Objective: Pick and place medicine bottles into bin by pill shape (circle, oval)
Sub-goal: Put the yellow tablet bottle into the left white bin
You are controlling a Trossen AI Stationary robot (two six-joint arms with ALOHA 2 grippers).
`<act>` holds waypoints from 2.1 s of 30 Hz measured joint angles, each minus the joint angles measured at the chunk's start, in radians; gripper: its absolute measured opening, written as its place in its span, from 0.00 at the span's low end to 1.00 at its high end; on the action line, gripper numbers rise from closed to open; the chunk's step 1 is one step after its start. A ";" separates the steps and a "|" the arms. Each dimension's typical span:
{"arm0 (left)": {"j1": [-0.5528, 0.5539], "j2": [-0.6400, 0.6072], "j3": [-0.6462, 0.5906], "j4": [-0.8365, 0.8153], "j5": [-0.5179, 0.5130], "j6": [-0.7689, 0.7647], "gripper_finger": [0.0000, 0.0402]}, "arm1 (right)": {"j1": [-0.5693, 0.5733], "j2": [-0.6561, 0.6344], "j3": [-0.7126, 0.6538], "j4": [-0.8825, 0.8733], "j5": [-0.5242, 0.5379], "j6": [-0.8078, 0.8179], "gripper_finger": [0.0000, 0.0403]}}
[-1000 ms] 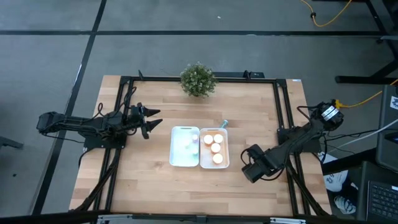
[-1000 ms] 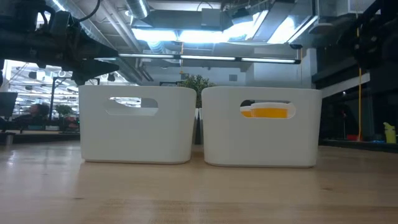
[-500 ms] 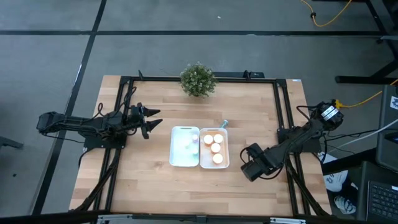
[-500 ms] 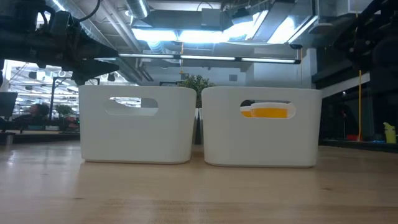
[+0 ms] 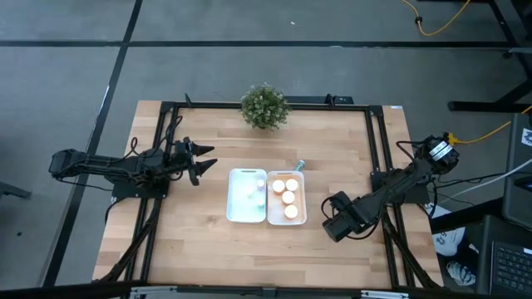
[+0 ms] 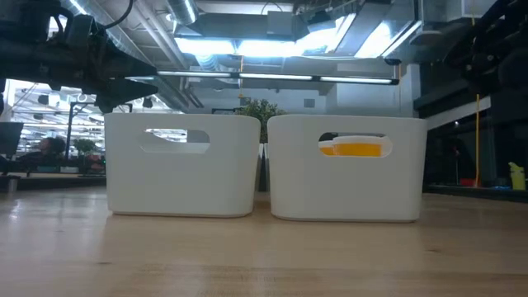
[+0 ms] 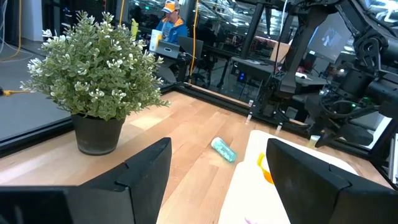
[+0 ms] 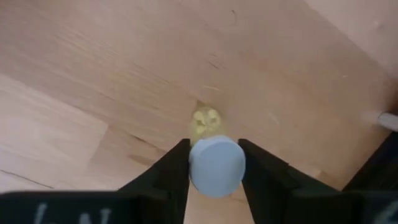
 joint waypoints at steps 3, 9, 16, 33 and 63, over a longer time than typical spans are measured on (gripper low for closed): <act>0.000 0.000 0.000 0.000 0.000 0.000 0.64 | -0.007 0.000 0.023 -0.027 0.000 -0.003 0.29; 0.000 0.000 0.000 0.000 0.000 0.000 0.64 | -0.014 -0.010 0.194 -0.218 0.059 -0.035 0.27; 0.000 0.000 0.000 0.000 0.000 0.000 0.64 | -0.101 -0.004 0.460 -0.337 0.244 -0.202 0.27; 0.000 0.000 0.000 0.000 0.000 0.000 0.64 | -0.406 0.511 1.175 -0.348 0.237 -1.036 0.26; 0.000 0.000 0.000 0.000 0.000 0.000 0.64 | -0.414 0.877 1.381 -0.163 0.031 -1.363 0.26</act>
